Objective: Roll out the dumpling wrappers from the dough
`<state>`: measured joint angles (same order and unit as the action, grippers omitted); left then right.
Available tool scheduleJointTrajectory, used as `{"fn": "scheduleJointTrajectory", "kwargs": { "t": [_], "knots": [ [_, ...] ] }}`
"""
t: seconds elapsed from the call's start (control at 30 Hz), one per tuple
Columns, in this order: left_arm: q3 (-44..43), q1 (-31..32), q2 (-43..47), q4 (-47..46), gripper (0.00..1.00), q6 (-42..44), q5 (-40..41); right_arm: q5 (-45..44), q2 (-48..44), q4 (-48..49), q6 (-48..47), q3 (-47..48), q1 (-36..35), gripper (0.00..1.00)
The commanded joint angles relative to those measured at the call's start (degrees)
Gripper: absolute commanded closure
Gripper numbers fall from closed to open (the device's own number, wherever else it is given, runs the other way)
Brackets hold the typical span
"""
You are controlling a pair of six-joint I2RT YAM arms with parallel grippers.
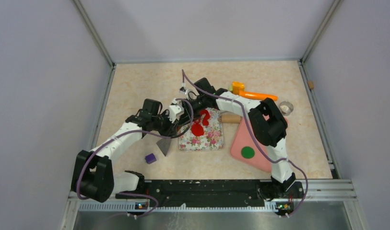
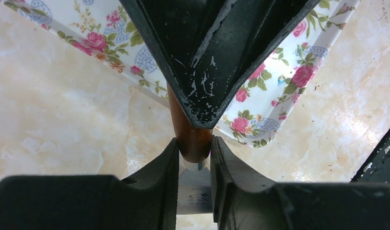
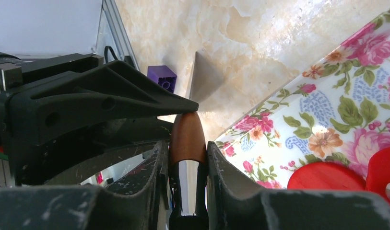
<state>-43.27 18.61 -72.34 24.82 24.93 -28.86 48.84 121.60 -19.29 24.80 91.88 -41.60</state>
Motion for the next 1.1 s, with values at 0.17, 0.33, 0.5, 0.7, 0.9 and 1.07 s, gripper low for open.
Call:
{"fn": "scheduleJointTrajectory", "kwargs": {
  "t": [0.17, 0.33, 0.5, 0.7, 0.9, 1.07],
  "knots": [
    [-8.3, -0.8, 12.3, 10.6, 0.56, -4.4, -3.0, 3.9, -8.8, 5.7, -1.8, 1.9, 4.0, 1.0],
    [-8.2, -0.9, 22.3, 4.4, 0.51, -13.7, 1.6, 6.7, -16.8, 4.8, -2.2, -0.3, 10.2, 1.0],
    [-7.6, -0.9, 19.1, 0.1, 0.47, -23.2, 7.1, 6.9, -26.4, 1.5, -3.9, -7.2, 17.5, 1.0],
    [-8.8, -1.0, 3.1, -2.2, 0.51, -37.8, 14.9, 1.4, -38.1, -6.5, -6.9, -15.6, 29.6, 1.0],
    [-14.5, -1.1, -11.9, -4.2, 0.54, -48.6, 19.2, 0.1, -47.3, -13.4, -10.8, -20.8, 39.7, 1.0],
    [-18.8, -1.2, -20.5, -5.2, 0.54, -51.3, 17.7, 2.6, -54.8, -17.3, -13.8, -26.4, 40.4, 1.0]
  ]
}}
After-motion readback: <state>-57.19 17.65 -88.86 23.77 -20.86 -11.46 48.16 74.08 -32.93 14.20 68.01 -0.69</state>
